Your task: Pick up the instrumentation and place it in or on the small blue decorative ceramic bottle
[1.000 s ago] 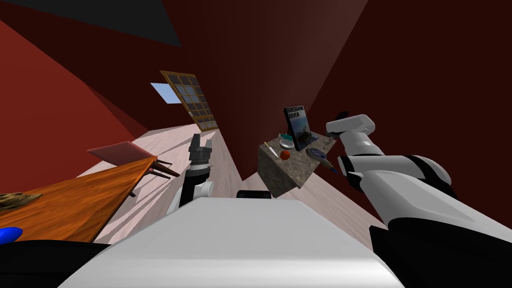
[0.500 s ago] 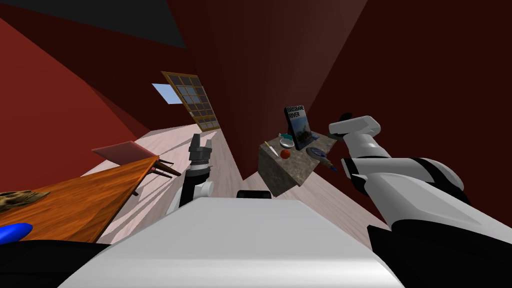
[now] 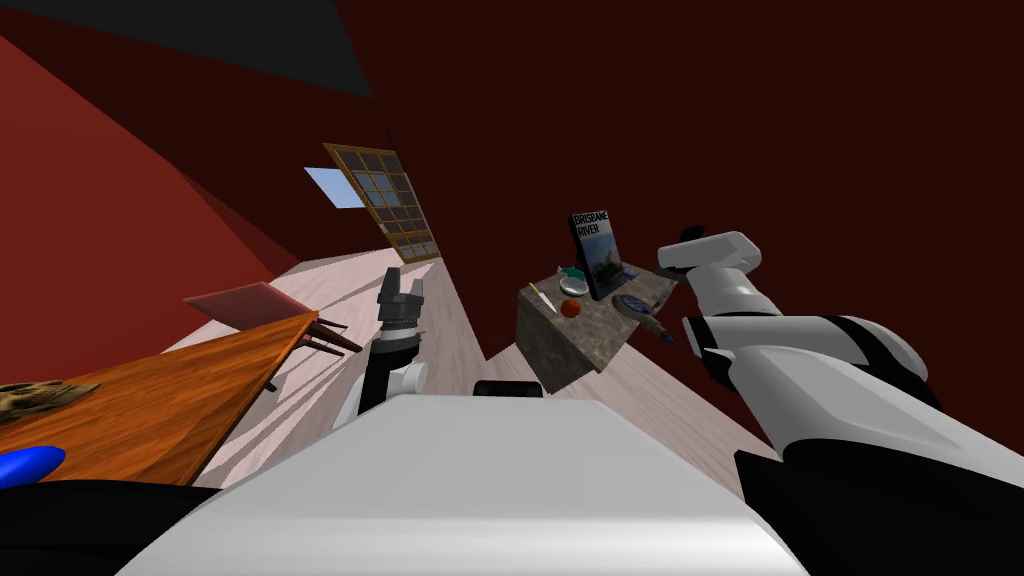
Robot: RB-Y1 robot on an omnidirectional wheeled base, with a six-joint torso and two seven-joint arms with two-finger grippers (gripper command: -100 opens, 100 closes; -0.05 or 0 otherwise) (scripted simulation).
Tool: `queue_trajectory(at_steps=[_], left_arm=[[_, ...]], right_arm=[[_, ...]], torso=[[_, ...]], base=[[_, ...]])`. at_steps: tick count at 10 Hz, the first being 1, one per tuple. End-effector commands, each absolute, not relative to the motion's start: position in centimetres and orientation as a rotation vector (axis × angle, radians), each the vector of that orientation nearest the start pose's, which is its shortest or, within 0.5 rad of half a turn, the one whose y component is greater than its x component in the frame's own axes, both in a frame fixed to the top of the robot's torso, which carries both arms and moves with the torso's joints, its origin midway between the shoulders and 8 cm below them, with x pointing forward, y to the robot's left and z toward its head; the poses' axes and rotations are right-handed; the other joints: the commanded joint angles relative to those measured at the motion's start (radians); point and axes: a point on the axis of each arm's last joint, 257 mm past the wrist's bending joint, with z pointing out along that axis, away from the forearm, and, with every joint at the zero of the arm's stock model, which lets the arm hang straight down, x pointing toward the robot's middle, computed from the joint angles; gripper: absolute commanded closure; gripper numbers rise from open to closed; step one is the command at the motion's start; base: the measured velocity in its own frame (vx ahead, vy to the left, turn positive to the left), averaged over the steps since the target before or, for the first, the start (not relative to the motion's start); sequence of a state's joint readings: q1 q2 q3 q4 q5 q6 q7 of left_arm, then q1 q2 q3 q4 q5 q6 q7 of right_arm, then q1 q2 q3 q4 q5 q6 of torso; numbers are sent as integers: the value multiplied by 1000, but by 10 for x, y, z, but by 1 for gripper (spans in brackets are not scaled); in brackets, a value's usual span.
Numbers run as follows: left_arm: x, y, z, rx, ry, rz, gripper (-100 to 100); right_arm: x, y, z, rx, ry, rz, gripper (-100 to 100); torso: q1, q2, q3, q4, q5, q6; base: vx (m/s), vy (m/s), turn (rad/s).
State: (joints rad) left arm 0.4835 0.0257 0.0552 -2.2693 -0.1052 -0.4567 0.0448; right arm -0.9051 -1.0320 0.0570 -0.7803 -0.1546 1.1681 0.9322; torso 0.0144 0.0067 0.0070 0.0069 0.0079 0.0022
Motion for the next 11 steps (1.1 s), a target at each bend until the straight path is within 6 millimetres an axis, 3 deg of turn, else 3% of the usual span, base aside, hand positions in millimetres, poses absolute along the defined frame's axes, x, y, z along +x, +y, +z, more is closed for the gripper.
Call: queue_trajectory(at_steps=[1,4,5,6,11], left_arm=[[354,284,17,-618,705,-1216,0],[354,284,16,-618,705,-1216,0],[354,284,16,-618,705,-1216,0],[354,284,17,-618,705,-1216,0],[354,284,17,-618,705,-1216,0]], right_arm=[[511,-712,-38,1054,2009,-665,-100],[505,-711,-21,1063,2026,-661,-100],[507,-712,-24,1061,2020,-661,-100],[506,-712,-24,1061,2023,-662,0],[506,-712,-24,1061,2023,-662,0]], torso=[[0,0,0,0,0,0],[-3,-3,-2,-1,-1,0],[-3,-2,-1,-1,-1,0],[-2,-1,-1,0,-1,0],[0,0,0,0,0,0]], base=[[19,-21,11],[40,-47,17],[13,-19,5],[0,0,0],[0,0,0]])
